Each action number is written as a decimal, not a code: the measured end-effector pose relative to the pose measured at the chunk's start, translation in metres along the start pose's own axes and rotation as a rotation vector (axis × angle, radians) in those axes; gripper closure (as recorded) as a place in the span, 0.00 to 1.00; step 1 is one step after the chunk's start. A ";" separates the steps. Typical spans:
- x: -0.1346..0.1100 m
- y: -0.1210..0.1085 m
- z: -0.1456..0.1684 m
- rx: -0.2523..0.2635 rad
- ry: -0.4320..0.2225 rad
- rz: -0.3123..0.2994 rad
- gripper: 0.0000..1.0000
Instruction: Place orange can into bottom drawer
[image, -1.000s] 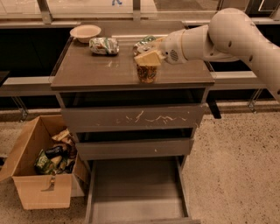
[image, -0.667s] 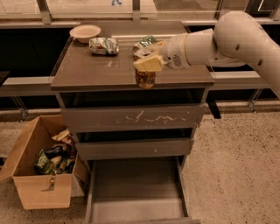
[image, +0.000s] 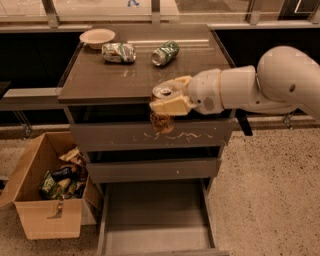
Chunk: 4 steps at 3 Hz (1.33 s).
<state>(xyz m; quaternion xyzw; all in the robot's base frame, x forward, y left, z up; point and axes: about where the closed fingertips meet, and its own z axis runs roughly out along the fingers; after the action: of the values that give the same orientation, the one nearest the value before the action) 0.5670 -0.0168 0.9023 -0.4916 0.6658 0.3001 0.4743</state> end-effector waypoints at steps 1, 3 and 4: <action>0.057 0.036 0.017 -0.042 0.024 0.045 1.00; 0.071 0.050 0.026 -0.069 0.046 0.060 1.00; 0.094 0.054 0.034 -0.082 0.053 0.069 1.00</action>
Offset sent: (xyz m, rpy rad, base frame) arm -0.0261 0.0046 -0.0480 -0.0026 0.0491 0.0170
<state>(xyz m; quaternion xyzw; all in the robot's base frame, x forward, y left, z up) 0.5210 -0.0037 0.7989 -0.4953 0.6817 0.3303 0.4253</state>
